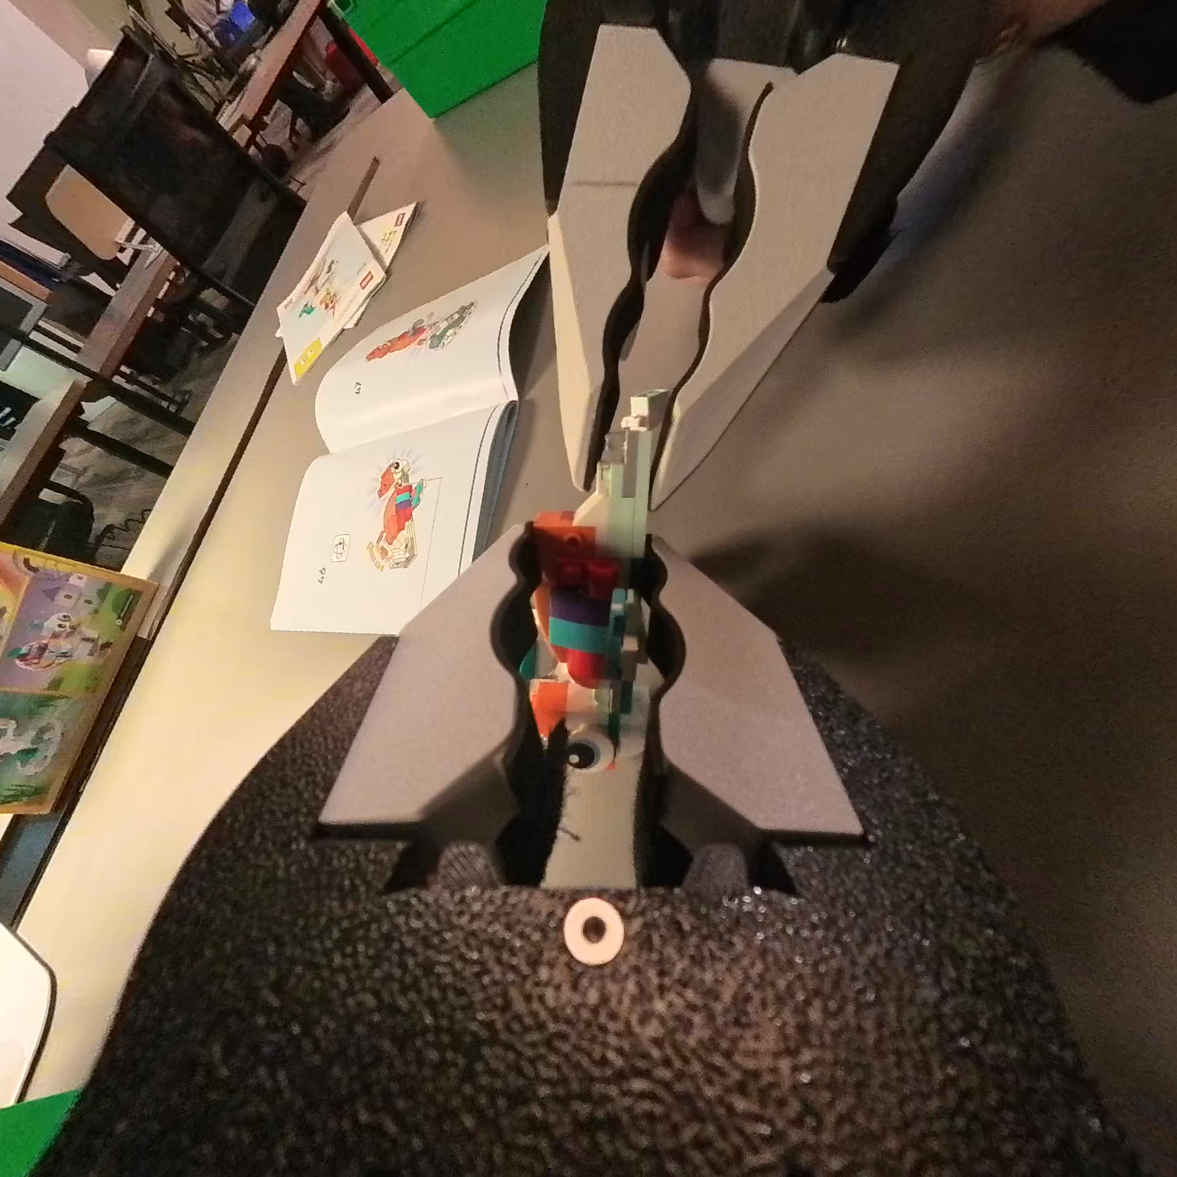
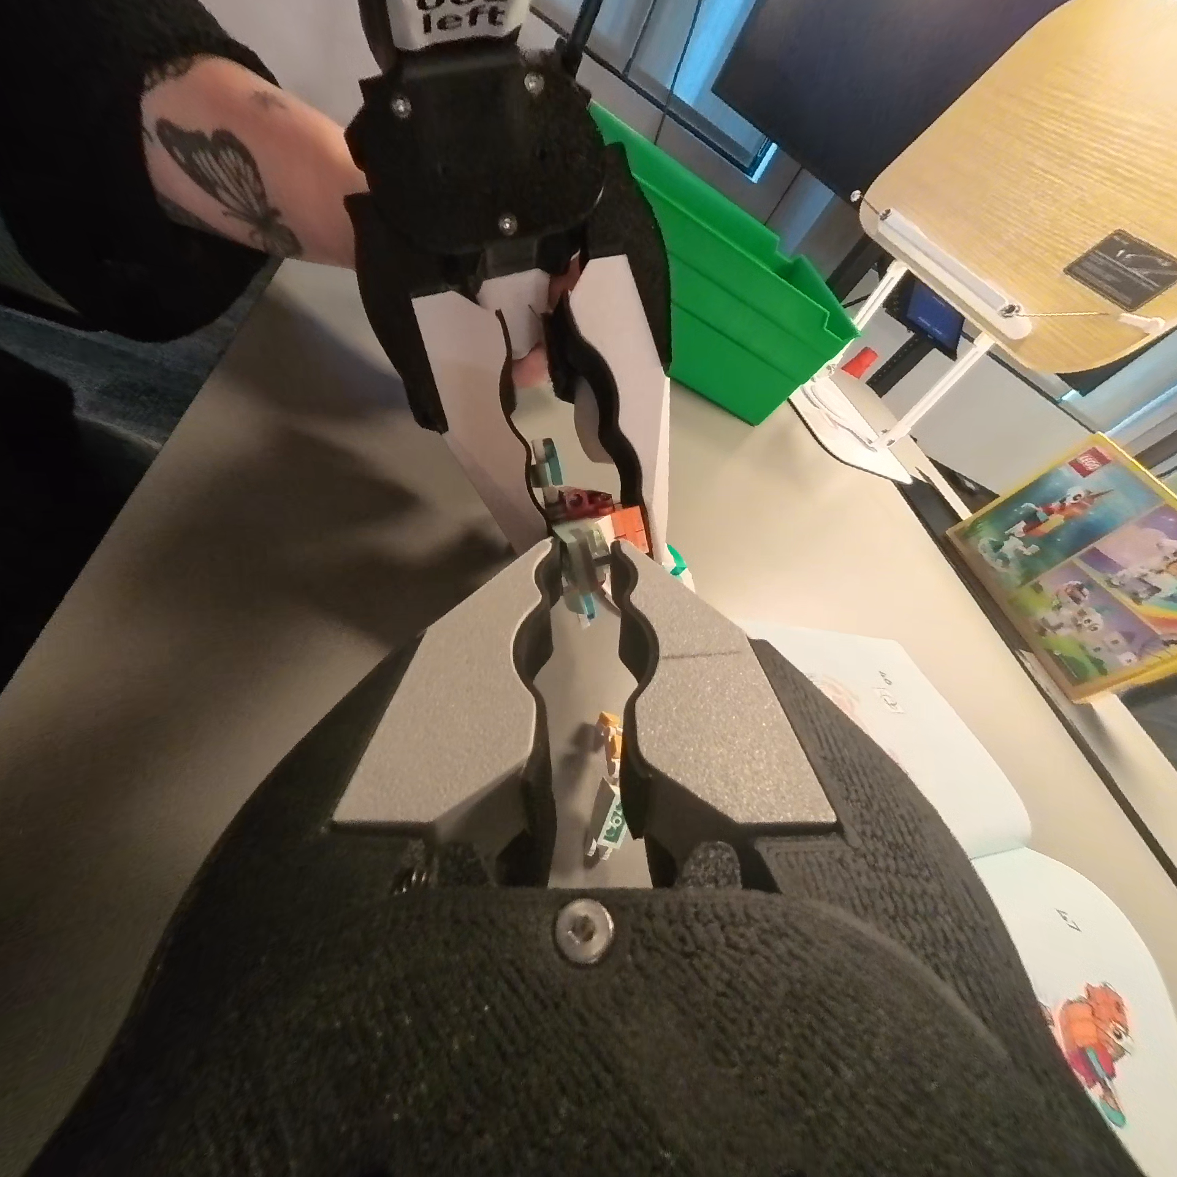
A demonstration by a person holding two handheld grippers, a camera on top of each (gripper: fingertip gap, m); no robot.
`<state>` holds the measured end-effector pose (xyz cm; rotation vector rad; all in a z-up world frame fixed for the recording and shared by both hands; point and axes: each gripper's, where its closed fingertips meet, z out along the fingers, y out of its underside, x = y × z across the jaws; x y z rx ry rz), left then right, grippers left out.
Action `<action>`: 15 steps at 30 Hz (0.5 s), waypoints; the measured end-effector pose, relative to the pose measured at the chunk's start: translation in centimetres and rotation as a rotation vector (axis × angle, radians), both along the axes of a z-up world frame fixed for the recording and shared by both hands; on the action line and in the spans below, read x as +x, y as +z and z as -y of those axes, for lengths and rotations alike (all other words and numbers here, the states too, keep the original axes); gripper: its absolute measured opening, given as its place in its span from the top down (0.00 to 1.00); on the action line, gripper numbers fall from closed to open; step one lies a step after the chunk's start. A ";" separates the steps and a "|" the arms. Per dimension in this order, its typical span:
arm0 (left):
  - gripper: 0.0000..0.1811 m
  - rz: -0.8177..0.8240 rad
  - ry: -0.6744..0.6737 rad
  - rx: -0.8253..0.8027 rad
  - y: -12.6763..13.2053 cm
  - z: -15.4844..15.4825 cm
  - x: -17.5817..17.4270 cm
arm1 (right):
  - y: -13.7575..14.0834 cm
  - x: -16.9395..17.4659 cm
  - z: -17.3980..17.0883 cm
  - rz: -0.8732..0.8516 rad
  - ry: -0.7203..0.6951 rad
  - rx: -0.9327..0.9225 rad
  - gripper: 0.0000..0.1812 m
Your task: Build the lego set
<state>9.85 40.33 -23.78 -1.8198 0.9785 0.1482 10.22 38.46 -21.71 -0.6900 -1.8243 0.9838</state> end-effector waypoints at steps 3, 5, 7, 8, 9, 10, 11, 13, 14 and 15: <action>0.84 0.022 -0.005 -0.005 0.0 0.0 0.2 | -0.1 0.0 0.0 0.007 0.002 0.000 0.93; 0.83 0.035 -0.024 0.005 0.3 0.1 0.5 | -0.3 0.0 0.1 0.015 0.006 0.015 0.93; 0.84 0.013 -0.033 0.005 0.3 0.1 0.4 | -0.4 0.0 0.1 0.020 0.001 0.023 0.93; 0.84 0.006 -0.032 0.007 0.3 0.0 0.3 | -0.4 -0.1 0.1 0.022 -0.005 0.021 0.93; 0.84 -0.005 -0.029 0.015 0.3 0.0 0.2 | -0.3 -0.1 0.0 0.023 -0.012 0.011 0.93; 0.84 -0.026 -0.018 0.019 0.3 -0.1 -0.1 | -0.1 0.0 -0.1 0.023 -0.019 -0.009 0.92; 0.84 -0.059 0.001 0.022 0.3 -0.2 -0.5 | 0.3 0.1 -0.2 0.022 -0.024 -0.048 0.89; 0.84 -0.126 0.028 0.029 0.1 -0.3 -1.4 | 1.4 0.5 -1.3 0.041 -0.062 -0.168 0.85; 0.84 -0.151 0.037 0.038 0.2 -0.3 -1.8 | 1.6 0.7 -2.1 0.068 -0.094 -0.222 0.84; 0.84 -0.170 0.046 0.044 0.2 -0.3 -2.1 | 1.7 1.0 -2.9 0.102 -0.130 -0.262 0.83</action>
